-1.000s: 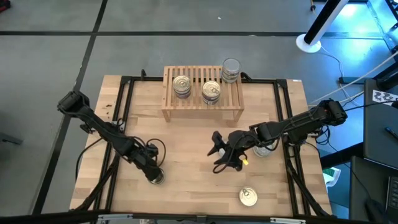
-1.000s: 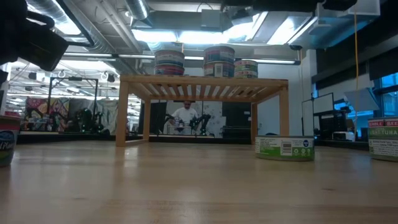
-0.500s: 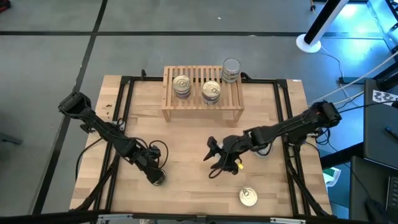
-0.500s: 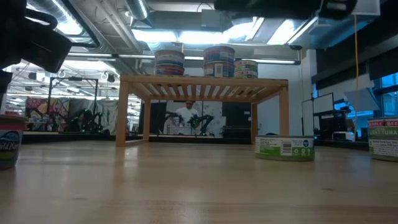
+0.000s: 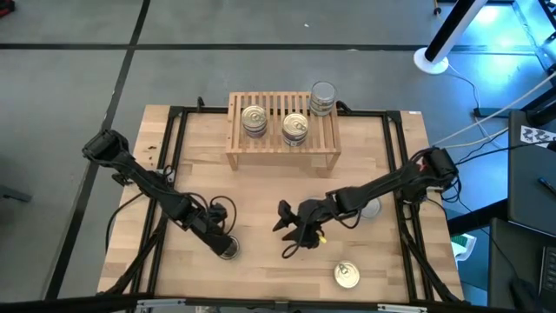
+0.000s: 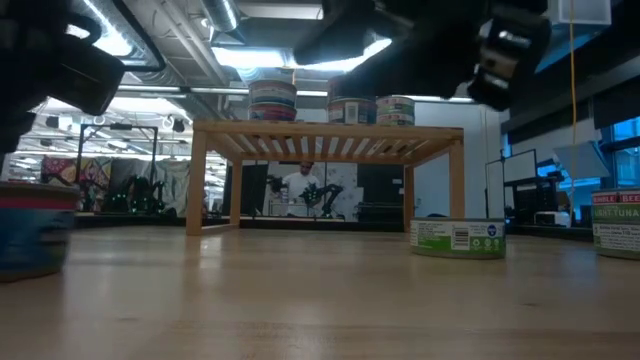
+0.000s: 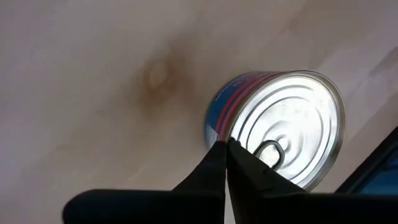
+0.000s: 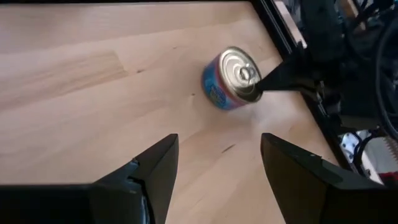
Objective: Stack canned seafood by type on shelf
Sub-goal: Stack the blue tuna can on top of the blue tuna can on the shelf
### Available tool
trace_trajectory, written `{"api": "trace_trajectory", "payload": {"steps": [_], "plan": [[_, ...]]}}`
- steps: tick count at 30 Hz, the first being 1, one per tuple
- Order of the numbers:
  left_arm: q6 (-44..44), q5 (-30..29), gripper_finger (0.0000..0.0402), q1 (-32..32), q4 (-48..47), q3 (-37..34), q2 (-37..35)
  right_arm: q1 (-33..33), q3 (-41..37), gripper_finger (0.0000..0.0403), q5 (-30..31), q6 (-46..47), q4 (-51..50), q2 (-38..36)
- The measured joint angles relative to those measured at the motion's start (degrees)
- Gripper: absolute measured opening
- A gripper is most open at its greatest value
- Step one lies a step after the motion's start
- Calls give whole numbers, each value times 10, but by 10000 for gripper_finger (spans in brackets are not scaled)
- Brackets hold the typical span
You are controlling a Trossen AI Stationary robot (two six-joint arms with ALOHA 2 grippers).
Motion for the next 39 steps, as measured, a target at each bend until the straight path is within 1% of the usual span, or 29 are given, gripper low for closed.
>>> {"api": "trace_trajectory", "payload": {"steps": [4,7,15,18,22,31,35,39], "plan": [[-7,-33,1,5,15,-1,1,0,0,230,0,-26,24,22],[-18,-54,1,14,16,-2,1,0,0,230,0,-29,39,38],[-21,-85,1,40,21,-2,5,0,0,230,1,-39,82,77],[-12,-86,0,50,42,-1,16,0,0,230,2,-59,97,86],[9,-88,0,63,95,0,41,0,0,230,17,-74,111,86],[51,-84,0,101,186,0,84,0,0,230,27,-77,110,86],[63,-82,0,115,199,0,92,0,0,230,26,-78,77,86],[79,-78,1,127,173,-5,100,0,0,230,27,-75,49,86]]}}
